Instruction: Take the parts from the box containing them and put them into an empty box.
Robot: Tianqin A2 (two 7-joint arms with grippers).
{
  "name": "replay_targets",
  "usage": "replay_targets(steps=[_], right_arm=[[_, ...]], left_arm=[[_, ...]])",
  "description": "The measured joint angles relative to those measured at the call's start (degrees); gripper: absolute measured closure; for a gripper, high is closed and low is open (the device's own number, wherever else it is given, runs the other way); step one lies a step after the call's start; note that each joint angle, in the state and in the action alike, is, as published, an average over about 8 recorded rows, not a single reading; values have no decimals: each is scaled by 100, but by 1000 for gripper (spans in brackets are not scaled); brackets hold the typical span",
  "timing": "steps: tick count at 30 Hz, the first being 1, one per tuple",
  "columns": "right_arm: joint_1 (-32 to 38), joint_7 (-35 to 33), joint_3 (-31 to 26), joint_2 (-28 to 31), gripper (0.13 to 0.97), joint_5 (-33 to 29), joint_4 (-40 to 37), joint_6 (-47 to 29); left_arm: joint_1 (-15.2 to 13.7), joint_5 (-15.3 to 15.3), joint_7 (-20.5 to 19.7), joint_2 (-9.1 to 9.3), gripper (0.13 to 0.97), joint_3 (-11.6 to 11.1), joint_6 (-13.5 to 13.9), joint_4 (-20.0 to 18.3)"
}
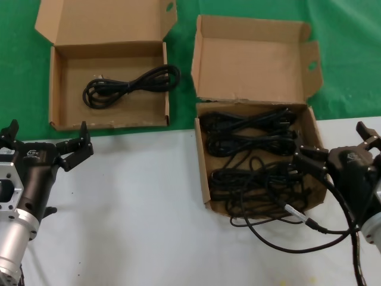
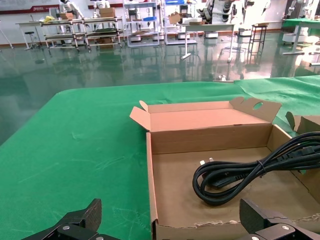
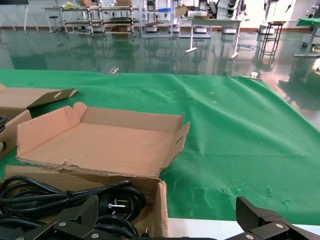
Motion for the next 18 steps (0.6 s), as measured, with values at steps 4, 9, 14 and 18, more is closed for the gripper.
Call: replay_targets(steps=[4,9,14,18], right_arm=[[0,0,0,0,129,0,0,0],[0,0,0,0,129,0,0,0],[0,0,0,0,129,0,0,0],[0,0,0,0,129,0,0,0]], left_arm=[[0,0,0,0,132,0,0,0],[0,0,0,0,132,0,0,0],[0,0,0,0,132,0,0,0],[0,0,0,0,132,0,0,0]])
